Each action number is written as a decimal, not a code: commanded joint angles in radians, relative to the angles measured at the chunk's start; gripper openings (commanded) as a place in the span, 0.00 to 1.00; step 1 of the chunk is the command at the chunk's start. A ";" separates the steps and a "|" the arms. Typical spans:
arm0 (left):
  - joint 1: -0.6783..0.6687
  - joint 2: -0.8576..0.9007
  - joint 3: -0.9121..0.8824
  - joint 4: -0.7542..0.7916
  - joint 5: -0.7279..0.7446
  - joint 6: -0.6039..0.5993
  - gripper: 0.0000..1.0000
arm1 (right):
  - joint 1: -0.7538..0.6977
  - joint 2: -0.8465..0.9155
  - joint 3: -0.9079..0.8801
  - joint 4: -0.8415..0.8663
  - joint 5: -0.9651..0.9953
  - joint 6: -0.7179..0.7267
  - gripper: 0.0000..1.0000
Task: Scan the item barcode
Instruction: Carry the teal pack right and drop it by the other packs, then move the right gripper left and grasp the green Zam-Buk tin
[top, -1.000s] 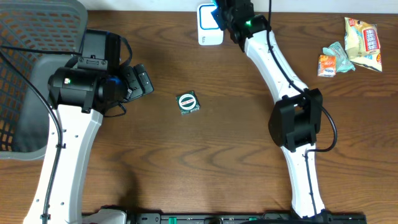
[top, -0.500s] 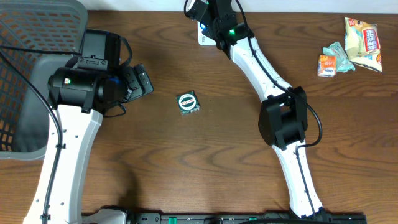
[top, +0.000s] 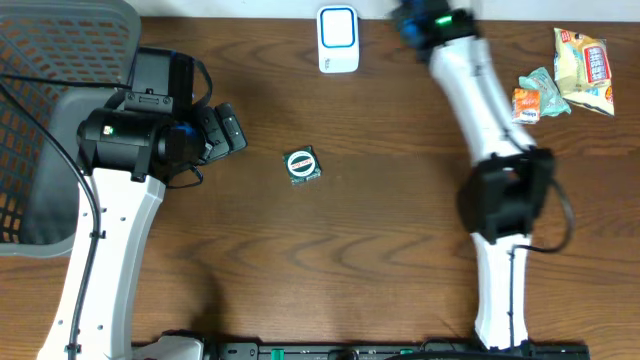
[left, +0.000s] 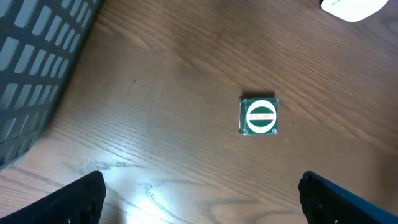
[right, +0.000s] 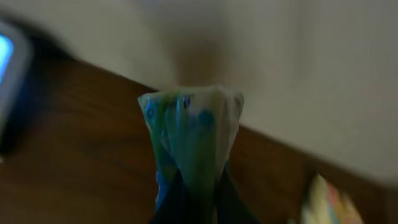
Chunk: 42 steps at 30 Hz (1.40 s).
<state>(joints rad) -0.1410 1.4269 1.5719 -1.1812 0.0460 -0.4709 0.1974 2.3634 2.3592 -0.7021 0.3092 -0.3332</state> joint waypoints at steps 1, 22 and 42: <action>0.002 -0.005 0.010 -0.004 -0.010 0.006 0.98 | -0.141 -0.023 0.014 -0.150 0.037 0.230 0.01; 0.002 -0.005 0.010 -0.004 -0.010 0.006 0.98 | -0.435 -0.016 -0.018 -0.464 -0.083 0.341 0.91; 0.002 -0.005 0.010 -0.005 -0.010 0.006 0.98 | -0.072 -0.140 -0.029 -0.623 -1.013 0.220 0.99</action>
<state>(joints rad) -0.1410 1.4269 1.5719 -1.1812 0.0460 -0.4709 0.0208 2.1921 2.3417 -1.3003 -0.6426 -0.0227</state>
